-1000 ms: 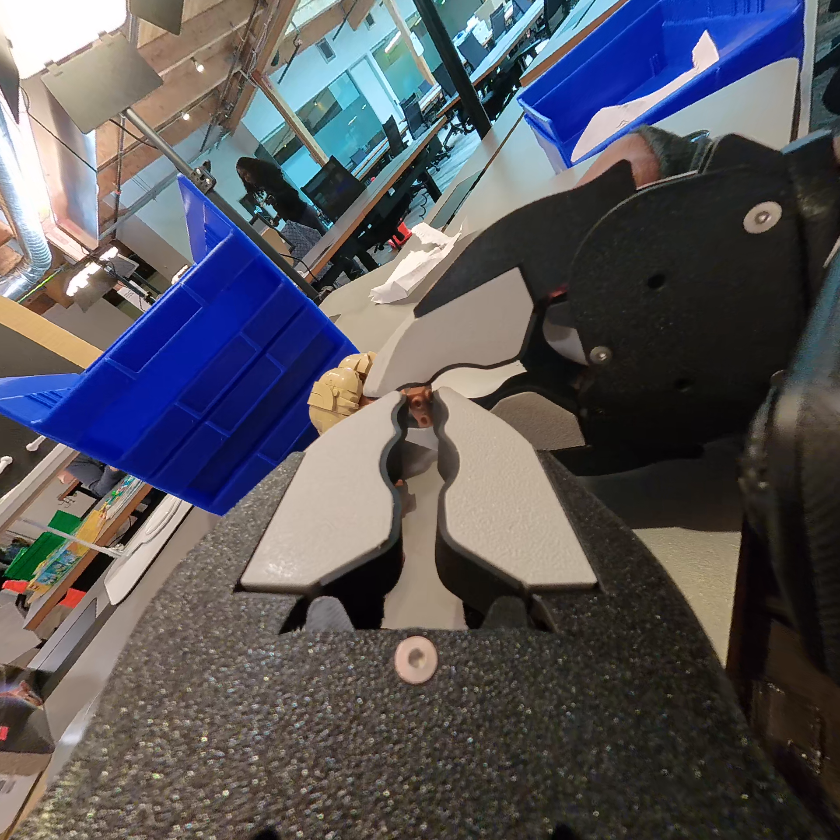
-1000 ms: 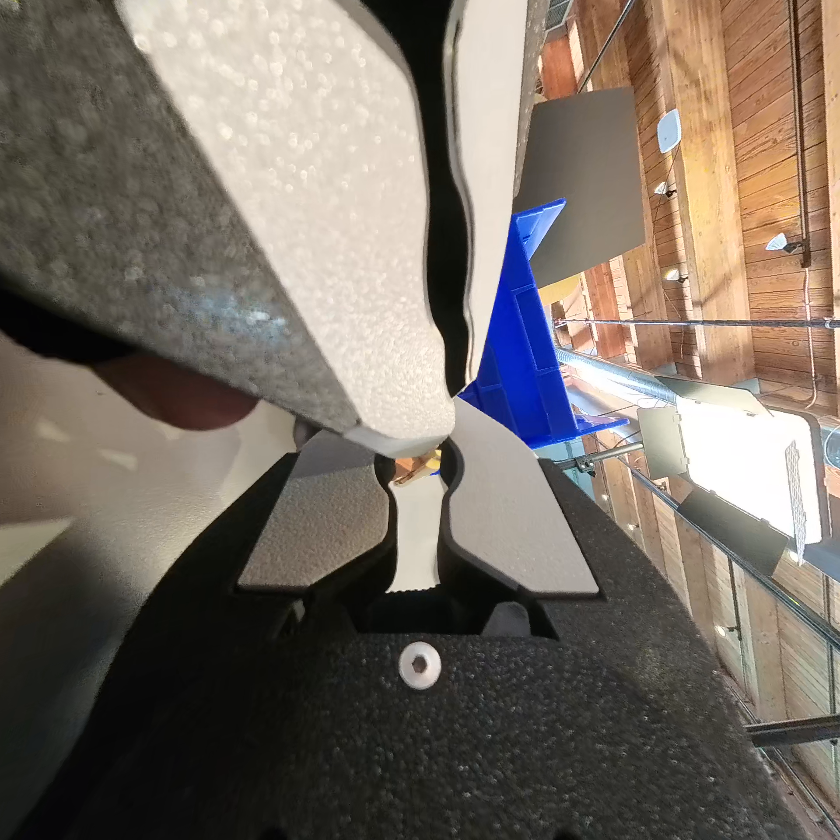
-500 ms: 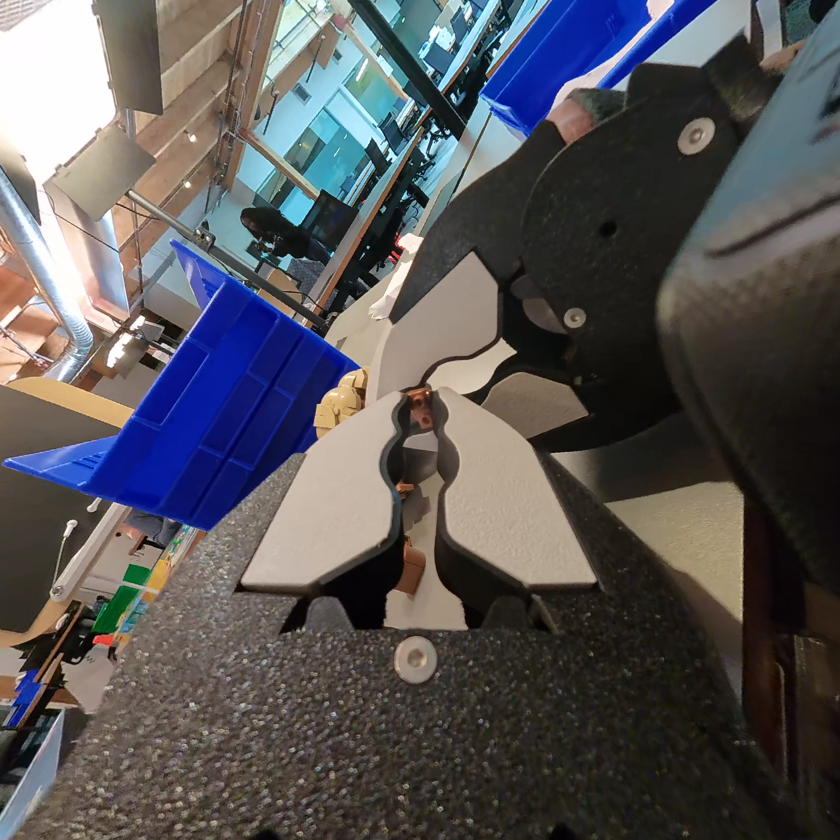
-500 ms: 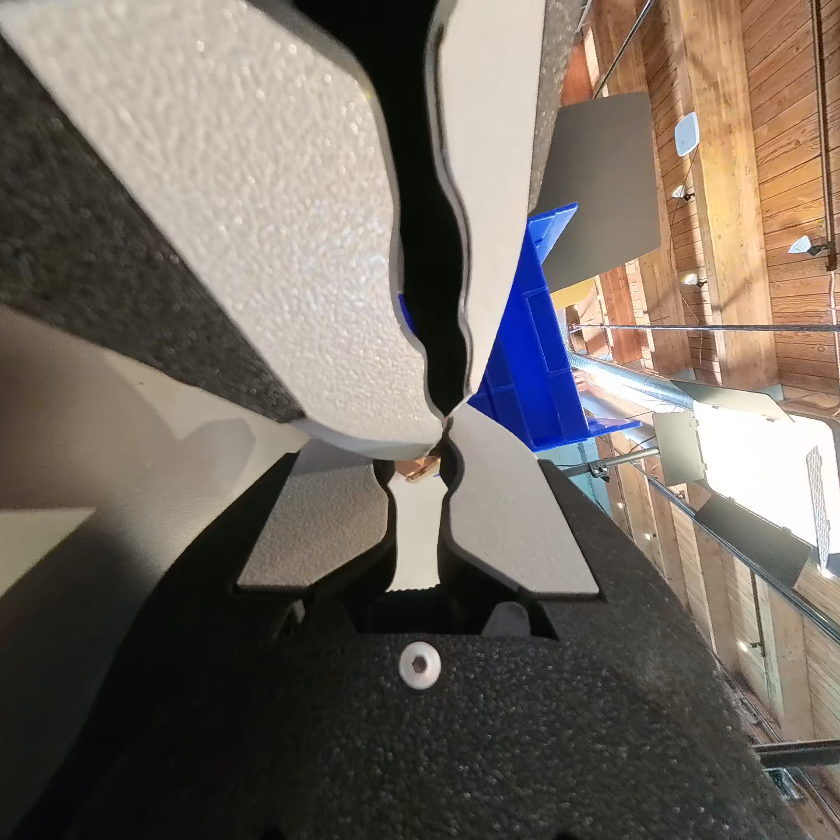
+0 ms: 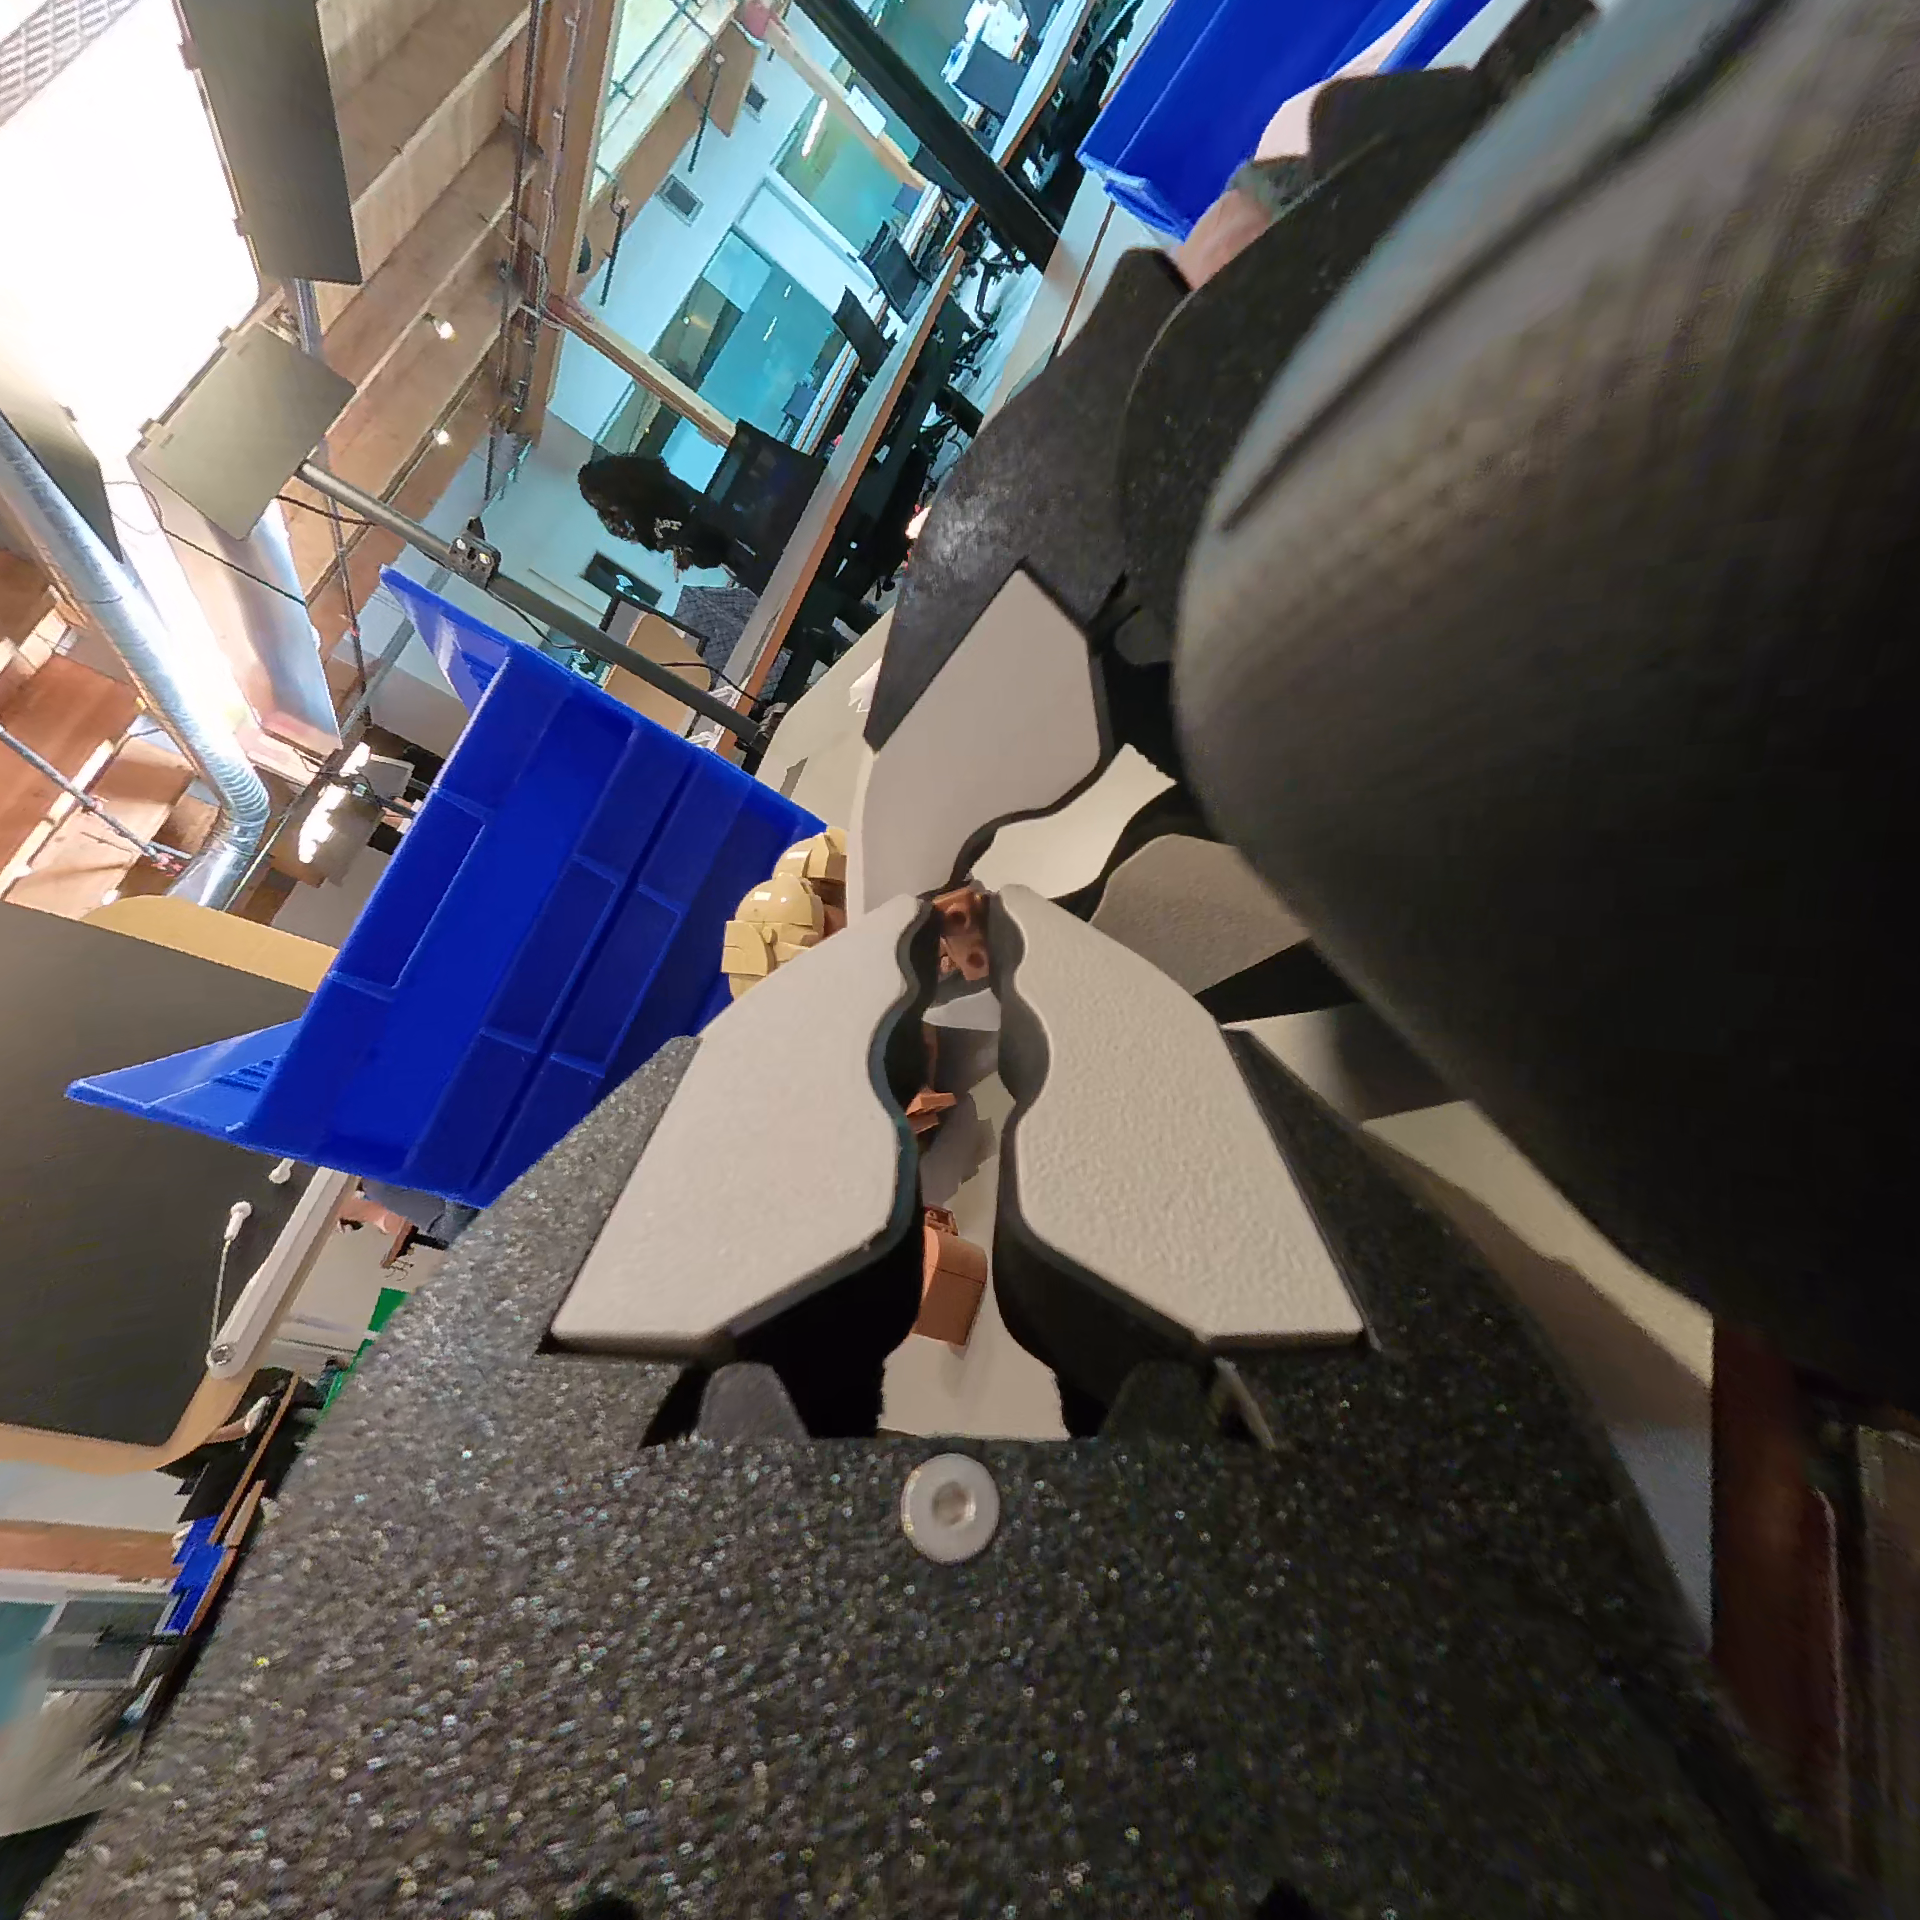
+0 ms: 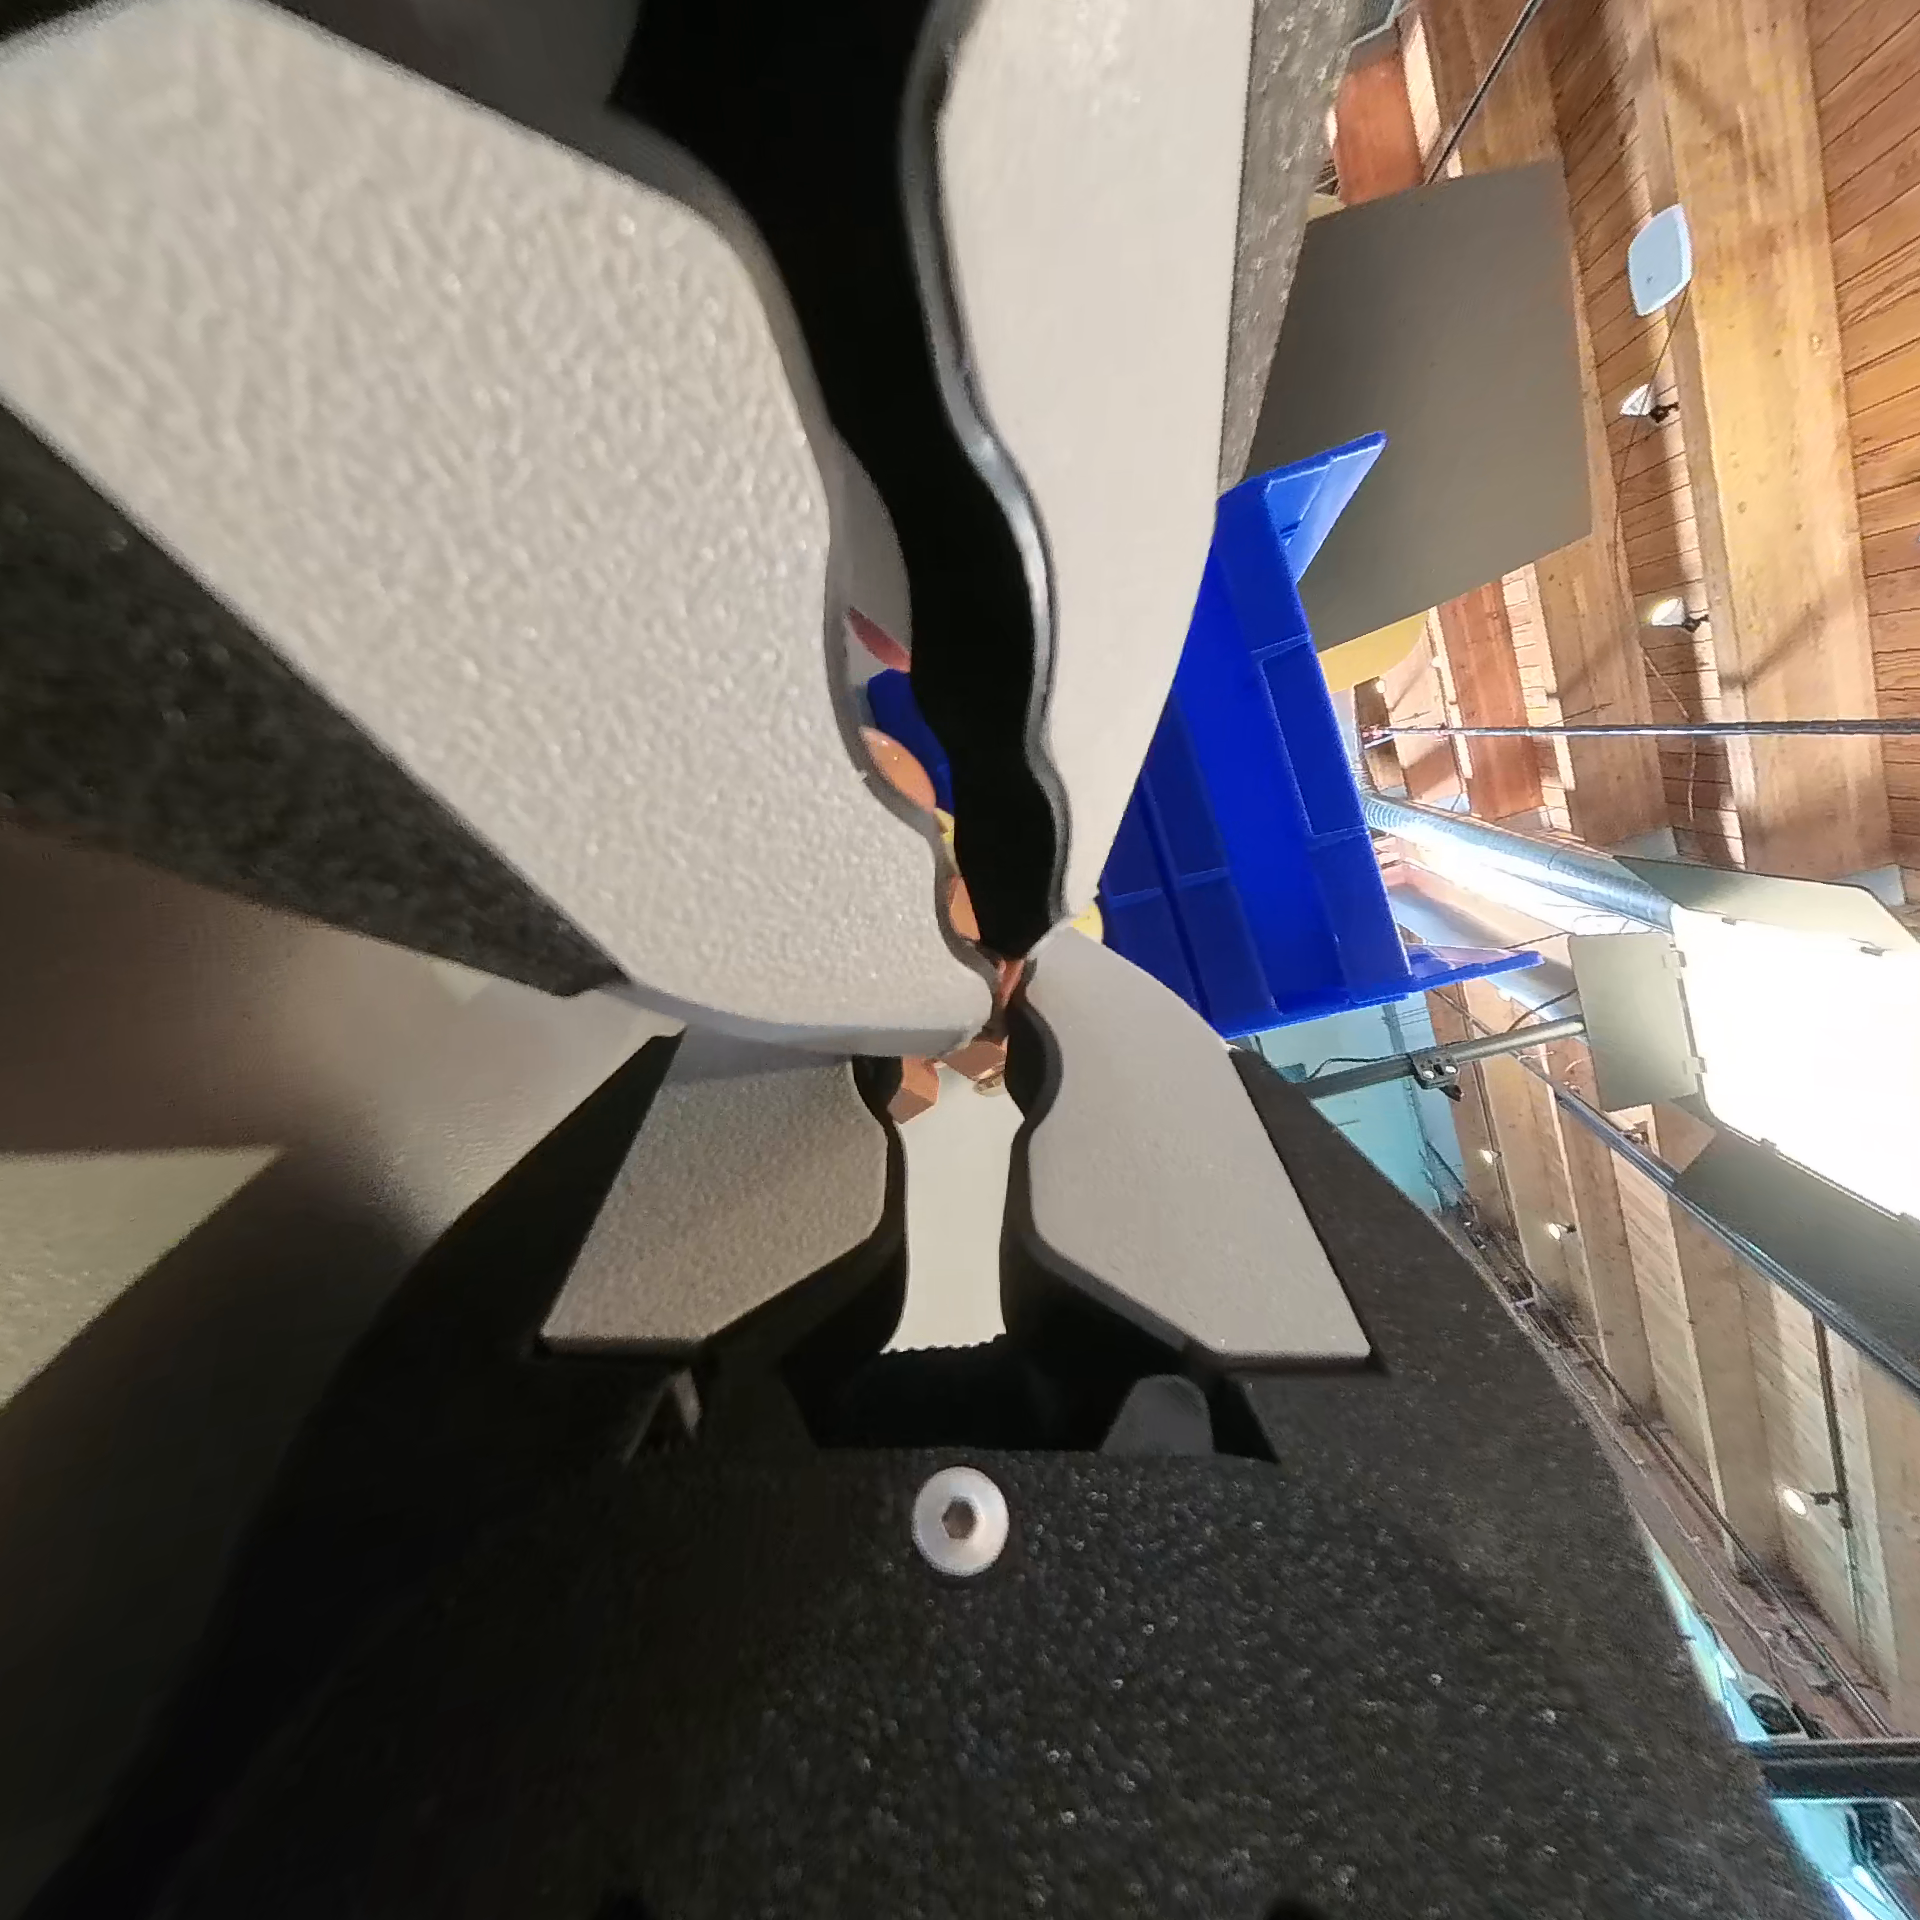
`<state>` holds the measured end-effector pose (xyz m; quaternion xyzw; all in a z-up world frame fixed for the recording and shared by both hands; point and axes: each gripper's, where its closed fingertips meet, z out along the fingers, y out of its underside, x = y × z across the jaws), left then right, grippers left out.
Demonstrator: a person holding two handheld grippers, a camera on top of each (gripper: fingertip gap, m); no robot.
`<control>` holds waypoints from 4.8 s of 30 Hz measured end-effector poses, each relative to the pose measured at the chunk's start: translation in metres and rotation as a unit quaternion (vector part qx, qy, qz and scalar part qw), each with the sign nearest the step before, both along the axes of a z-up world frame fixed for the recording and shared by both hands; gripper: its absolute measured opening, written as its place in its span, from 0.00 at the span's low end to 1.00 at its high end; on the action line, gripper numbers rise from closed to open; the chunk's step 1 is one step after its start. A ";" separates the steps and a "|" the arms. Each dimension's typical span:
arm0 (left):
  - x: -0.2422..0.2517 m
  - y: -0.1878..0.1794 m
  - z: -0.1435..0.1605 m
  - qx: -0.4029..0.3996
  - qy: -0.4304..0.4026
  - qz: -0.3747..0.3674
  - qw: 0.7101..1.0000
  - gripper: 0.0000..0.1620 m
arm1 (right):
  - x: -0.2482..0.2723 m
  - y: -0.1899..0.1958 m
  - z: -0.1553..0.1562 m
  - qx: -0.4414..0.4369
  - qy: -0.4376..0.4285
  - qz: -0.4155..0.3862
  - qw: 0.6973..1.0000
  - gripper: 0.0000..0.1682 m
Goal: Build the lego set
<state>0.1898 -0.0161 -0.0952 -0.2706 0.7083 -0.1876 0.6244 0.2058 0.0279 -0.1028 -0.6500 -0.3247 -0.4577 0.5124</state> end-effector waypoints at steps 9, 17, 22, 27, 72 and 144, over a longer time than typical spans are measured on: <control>-0.001 -0.001 -0.002 0.005 0.004 -0.007 1.000 0.05 | -0.001 0.001 -0.004 -0.010 0.016 0.010 1.000 0.09; -0.003 -0.001 -0.004 0.014 0.008 -0.020 1.000 0.05 | -0.003 0.002 -0.006 -0.017 0.023 0.019 0.999 0.09; -0.003 -0.002 -0.004 0.016 0.010 -0.024 1.000 0.05 | -0.004 0.002 -0.007 -0.021 0.026 0.024 0.999 0.09; -0.004 -0.002 -0.005 0.018 0.012 -0.028 0.999 0.05 | -0.005 0.002 -0.009 -0.026 0.030 0.027 0.999 0.09; -0.003 0.004 -0.004 -0.252 0.049 -0.067 0.964 0.06 | -0.005 0.004 -0.010 -0.017 0.035 0.027 0.999 0.09; 0.004 0.005 0.002 -0.603 0.082 -0.033 0.793 0.09 | 0.013 0.001 0.022 0.068 -0.138 -0.103 0.983 0.09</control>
